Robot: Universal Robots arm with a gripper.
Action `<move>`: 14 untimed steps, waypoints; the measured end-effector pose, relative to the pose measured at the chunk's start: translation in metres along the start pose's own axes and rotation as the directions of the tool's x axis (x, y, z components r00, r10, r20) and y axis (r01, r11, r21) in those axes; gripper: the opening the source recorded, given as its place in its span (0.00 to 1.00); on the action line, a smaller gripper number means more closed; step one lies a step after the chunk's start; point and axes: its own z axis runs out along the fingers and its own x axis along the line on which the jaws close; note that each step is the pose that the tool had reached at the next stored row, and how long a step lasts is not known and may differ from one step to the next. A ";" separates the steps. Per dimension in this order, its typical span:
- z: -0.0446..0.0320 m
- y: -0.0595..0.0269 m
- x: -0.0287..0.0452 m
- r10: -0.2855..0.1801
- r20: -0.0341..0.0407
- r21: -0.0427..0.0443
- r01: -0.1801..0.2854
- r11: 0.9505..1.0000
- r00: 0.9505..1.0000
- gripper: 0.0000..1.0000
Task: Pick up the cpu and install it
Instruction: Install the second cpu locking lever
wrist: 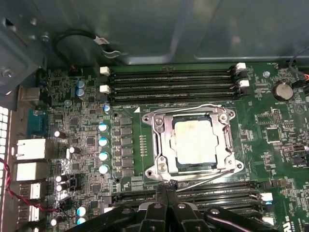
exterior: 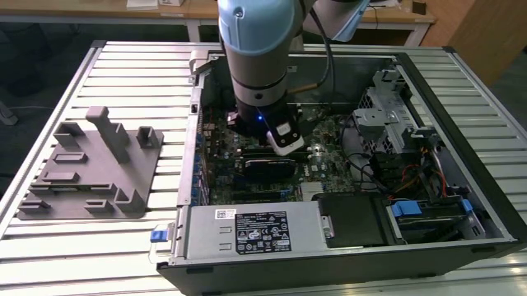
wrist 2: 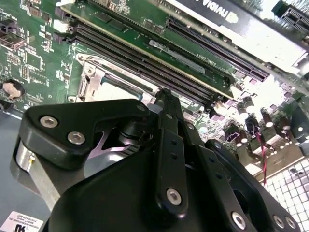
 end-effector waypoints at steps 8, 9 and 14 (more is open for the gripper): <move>0.0043 -0.0049 0.0003 0.002 -0.001 -0.018 -0.002 1.000 1.000 0.11; 0.0052 -0.0051 0.0003 0.002 -0.002 -0.025 -0.002 1.000 1.000 0.11; 0.0090 -0.0060 0.0012 0.005 -0.005 -0.065 -0.005 0.998 1.000 0.11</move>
